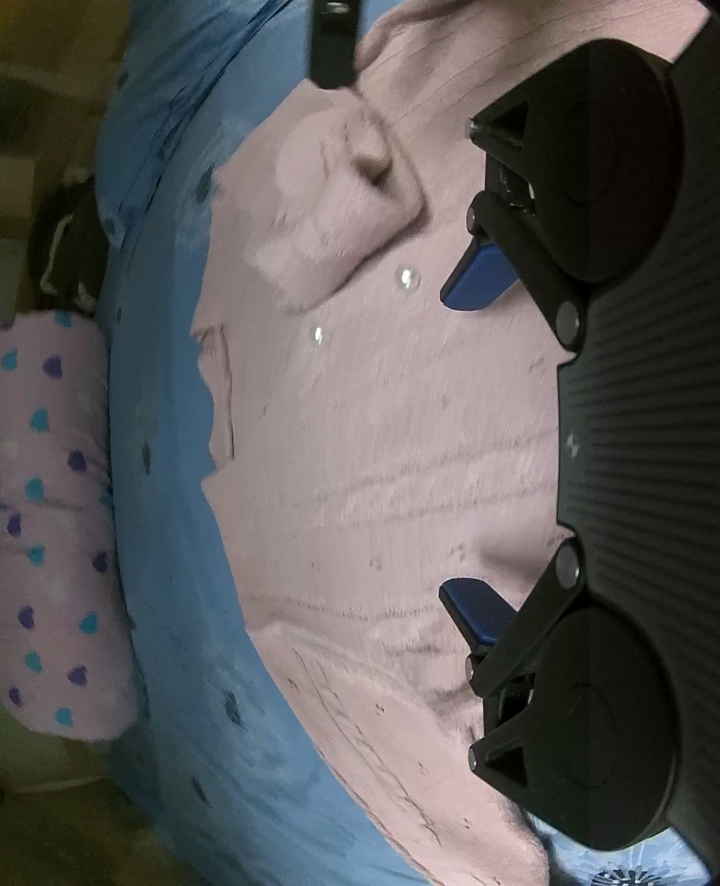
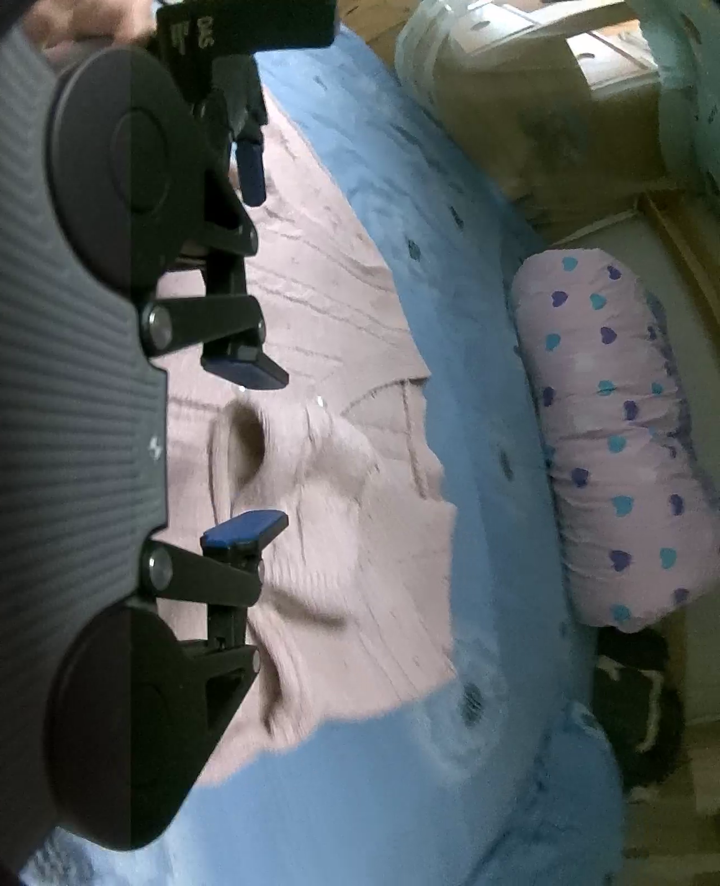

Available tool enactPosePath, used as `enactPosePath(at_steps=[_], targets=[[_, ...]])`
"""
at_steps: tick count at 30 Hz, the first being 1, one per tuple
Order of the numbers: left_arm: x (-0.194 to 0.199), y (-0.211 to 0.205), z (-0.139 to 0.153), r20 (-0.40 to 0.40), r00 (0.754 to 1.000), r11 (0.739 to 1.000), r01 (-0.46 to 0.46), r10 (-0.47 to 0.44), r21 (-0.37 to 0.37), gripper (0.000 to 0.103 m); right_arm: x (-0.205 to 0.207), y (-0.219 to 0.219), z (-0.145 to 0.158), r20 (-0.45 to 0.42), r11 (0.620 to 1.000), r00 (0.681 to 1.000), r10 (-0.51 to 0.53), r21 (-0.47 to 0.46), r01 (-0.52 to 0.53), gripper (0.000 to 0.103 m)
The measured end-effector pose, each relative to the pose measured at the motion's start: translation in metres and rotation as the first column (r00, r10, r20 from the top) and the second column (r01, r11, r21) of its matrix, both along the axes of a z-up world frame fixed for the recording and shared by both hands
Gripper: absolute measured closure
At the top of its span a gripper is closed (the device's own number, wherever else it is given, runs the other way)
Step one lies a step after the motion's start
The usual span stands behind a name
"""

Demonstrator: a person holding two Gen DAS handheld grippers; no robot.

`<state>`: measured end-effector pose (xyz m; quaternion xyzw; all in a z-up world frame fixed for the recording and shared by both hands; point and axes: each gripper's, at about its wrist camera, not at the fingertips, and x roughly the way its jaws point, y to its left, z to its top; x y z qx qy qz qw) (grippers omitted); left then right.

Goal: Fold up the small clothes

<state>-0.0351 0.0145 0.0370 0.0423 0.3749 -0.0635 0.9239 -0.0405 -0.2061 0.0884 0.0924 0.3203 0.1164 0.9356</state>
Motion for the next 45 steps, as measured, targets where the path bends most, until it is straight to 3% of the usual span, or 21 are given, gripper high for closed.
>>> enactPosePath(at_steps=[8,20,27,35,45], targets=[[-0.01,-0.028,0.015,0.015,1.0,0.999,0.015,-0.014,-0.039,0.0,-0.021,-0.044,0.01,0.054,0.99,0.995,-0.082,-0.114,0.088,0.053],[-0.005,-0.062,0.033,0.037,0.999,0.999,-0.026,0.027,-0.04,0.0,-0.03,-0.08,-0.033,0.088,0.967,0.979,-0.185,-0.16,0.197,0.052],[0.005,-0.091,0.042,0.086,0.996,1.0,-0.003,0.004,-0.007,0.0,-0.027,-0.094,-0.034,0.085,0.966,0.968,-0.235,-0.091,0.242,0.052],[0.031,-0.141,0.032,0.088,0.994,0.998,0.066,-0.065,-0.011,0.0,-0.026,-0.09,-0.038,0.058,0.967,0.971,-0.232,-0.099,0.237,0.052],[0.066,-0.189,0.002,0.046,0.992,0.991,0.111,-0.114,0.071,0.001,-0.023,-0.084,-0.043,0.016,0.967,0.973,-0.23,-0.106,0.23,0.052]])
